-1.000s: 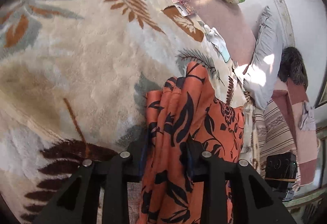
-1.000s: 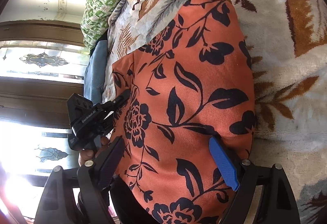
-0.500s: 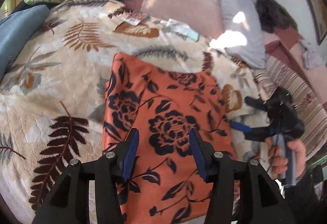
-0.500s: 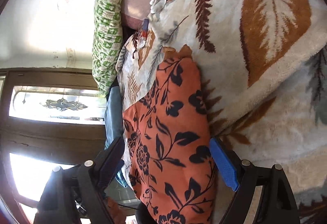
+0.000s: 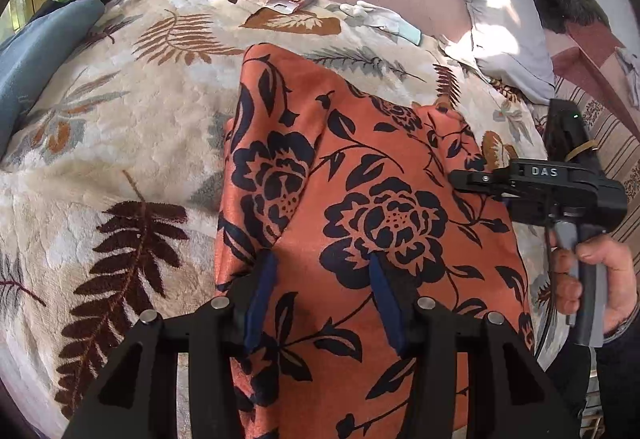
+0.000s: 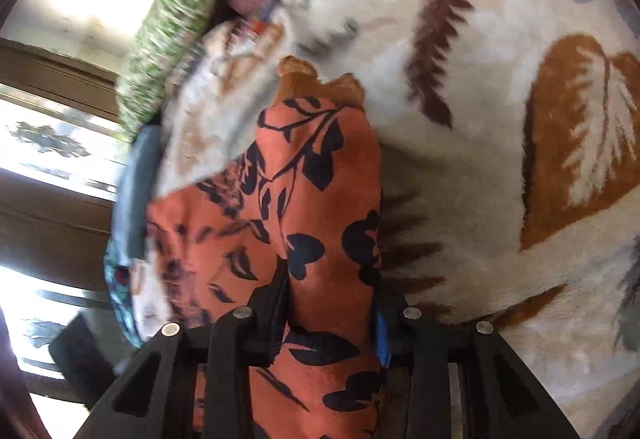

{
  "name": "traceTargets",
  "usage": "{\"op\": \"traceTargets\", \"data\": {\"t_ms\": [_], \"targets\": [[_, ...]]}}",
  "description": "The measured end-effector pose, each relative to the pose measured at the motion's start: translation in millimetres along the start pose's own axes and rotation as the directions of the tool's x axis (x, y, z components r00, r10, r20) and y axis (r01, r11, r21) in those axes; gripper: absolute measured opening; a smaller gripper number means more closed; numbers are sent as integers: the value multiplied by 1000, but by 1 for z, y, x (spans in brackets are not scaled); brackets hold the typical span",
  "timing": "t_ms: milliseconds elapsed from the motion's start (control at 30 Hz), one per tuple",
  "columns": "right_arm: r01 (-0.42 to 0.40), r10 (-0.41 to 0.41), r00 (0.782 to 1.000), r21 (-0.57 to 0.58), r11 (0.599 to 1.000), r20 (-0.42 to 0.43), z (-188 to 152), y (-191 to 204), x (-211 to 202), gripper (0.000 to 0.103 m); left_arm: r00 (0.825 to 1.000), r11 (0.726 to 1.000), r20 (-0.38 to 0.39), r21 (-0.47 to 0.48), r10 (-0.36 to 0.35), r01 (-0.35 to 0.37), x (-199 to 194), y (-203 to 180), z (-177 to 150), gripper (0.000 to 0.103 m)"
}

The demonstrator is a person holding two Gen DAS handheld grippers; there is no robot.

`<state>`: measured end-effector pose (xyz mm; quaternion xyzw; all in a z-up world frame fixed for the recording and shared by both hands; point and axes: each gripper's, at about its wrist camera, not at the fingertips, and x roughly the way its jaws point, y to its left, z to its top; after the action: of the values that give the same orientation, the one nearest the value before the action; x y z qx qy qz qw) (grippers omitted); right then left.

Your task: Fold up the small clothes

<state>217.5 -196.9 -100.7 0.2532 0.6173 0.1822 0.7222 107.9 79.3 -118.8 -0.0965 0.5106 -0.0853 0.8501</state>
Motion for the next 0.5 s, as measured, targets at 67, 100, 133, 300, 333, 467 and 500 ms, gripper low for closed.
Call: {"op": "traceTargets", "data": {"t_ms": [67,100,133,300,333,467,500], "targets": [[-85,83,996,91,992,24,-1,-12,-5,52,1000,1000,1,0,12,-12,-1,-2,0,51],[-88,85,996,91,992,39,-4,-7,-15,58,1000,1000,3,-4,11,-11,-1,-1,0,51],[-93,89,995,72,993,52,-9,-2,-25,71,1000,1000,4,-6,9,-9,-1,0,0,51],[-178,174,983,84,980,53,-50,-11,-66,76,1000,1000,3,-19,-3,4,-1,2,0,50],[-193,191,981,108,975,30,-62,-17,-66,76,1000,1000,4,-20,-5,5,0,2,0,50],[-235,248,967,166,958,-62,-104,-27,-50,76,1000,1000,7,-24,-11,11,-1,3,-1,50],[-243,260,962,170,955,-84,-111,-25,-43,76,1000,1000,7,-26,-12,12,-1,3,-1,50]]}}
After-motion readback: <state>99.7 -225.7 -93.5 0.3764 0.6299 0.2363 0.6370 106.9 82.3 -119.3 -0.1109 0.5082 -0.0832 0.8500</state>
